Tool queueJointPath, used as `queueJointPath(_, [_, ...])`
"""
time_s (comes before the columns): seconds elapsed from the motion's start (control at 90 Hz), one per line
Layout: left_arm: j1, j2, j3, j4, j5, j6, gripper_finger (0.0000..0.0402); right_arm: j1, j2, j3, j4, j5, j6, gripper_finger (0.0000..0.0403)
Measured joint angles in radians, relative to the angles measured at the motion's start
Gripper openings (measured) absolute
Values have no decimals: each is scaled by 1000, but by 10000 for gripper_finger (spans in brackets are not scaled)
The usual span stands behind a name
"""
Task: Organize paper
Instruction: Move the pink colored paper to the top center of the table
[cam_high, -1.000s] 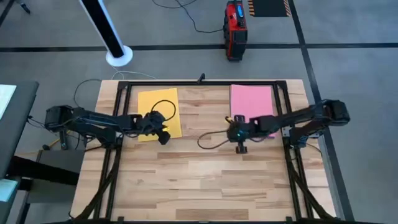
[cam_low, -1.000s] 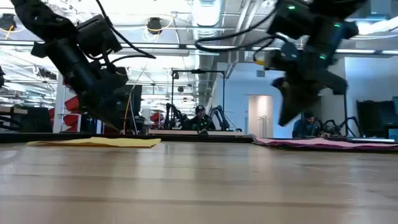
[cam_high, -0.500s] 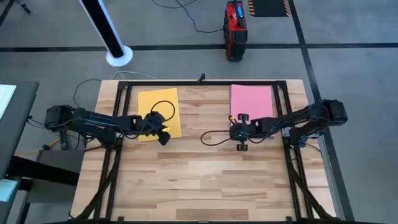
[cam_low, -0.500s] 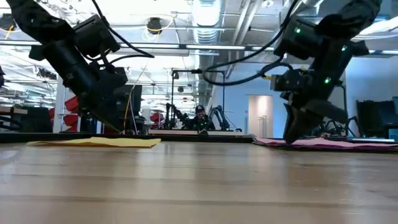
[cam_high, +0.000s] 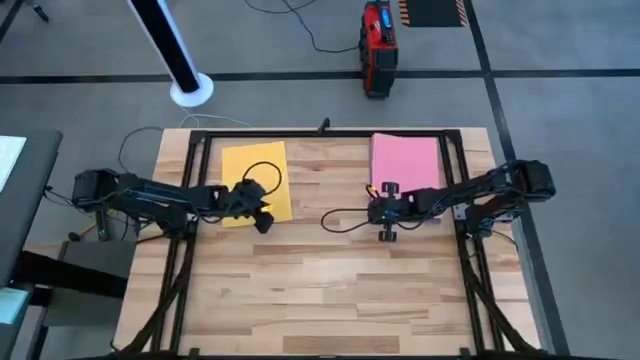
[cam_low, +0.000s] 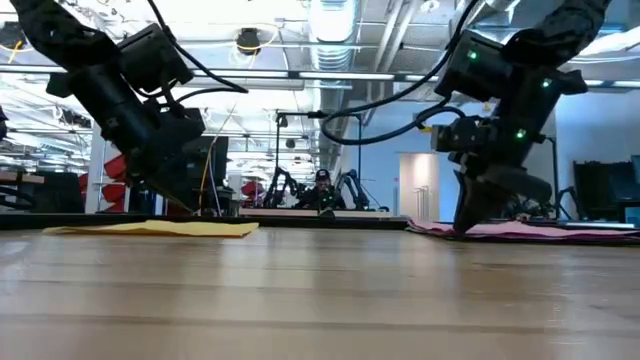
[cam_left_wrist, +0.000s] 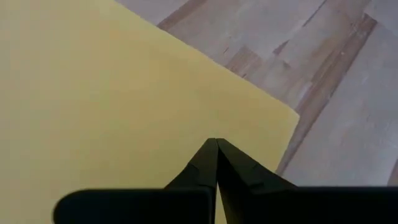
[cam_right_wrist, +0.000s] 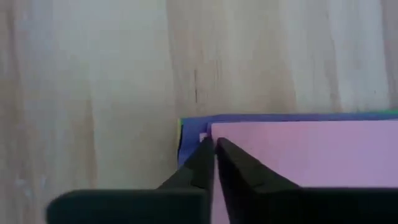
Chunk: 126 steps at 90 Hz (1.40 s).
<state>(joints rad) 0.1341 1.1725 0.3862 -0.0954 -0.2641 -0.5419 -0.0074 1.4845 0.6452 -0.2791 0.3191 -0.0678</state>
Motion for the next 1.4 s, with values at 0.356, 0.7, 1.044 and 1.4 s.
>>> queueJointPath(0.356, [0,0,0,0,20,-1,0,33,0,19,16,-2,-8,1])
queueJointPath(0.7, [0,0,1,66,24,12,0,13,29,108,201,-99,-56,0])
queueJointPath(1.044, [0,0,2,184,58,52,0,-24,281,267,368,-195,-239,0])
queueJointPath(1.4, [0,0,2,172,59,46,0,-26,434,489,249,-267,-280,0])
